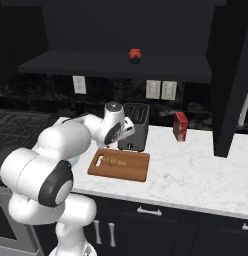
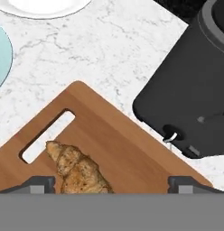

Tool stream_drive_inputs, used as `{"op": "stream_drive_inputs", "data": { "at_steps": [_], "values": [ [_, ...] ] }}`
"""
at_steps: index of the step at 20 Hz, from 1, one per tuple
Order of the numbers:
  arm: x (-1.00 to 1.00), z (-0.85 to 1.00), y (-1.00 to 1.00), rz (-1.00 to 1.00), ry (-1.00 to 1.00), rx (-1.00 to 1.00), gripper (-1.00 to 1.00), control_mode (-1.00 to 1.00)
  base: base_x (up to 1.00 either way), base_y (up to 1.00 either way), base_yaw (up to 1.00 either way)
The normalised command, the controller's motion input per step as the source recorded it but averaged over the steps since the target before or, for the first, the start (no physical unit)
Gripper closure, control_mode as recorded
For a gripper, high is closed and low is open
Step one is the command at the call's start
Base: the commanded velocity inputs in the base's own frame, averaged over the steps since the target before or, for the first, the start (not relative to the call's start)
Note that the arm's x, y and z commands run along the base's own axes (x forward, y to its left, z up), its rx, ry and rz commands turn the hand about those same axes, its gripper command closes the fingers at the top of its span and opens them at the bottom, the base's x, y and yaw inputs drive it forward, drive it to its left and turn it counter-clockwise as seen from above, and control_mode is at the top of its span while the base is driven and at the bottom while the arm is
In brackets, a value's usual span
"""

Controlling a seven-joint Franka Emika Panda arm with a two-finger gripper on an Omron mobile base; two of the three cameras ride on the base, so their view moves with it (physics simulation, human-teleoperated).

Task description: From the different types of pastries on the counter, select a croissant and place it on the cutting board. Then retrieve a jar of jam from the cabinet and place it alongside the croissant on the cutting board.

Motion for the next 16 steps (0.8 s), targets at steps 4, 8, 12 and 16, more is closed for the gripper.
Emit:
{"op": "stream_drive_inputs", "data": {
  "at_steps": [4,8,12,16],
  "values": [
    [-0.06,0.95,-0.27,-0.32,-0.03,-0.04,-1.00,-1.00,0.00,0.00,0.00],
    [-0.19,0.91,-0.50,-0.34,0.00,0.00,-1.00,-1.00,0.00,0.00,0.00],
    [-0.02,0.96,-0.49,-0.35,0.00,0.00,-1.00,-1.00,0.00,0.00,0.00],
    [0.00,0.93,-0.48,-0.34,0.00,0.01,-1.00,-1.00,0.00,0.00,0.00]
  ]
}}
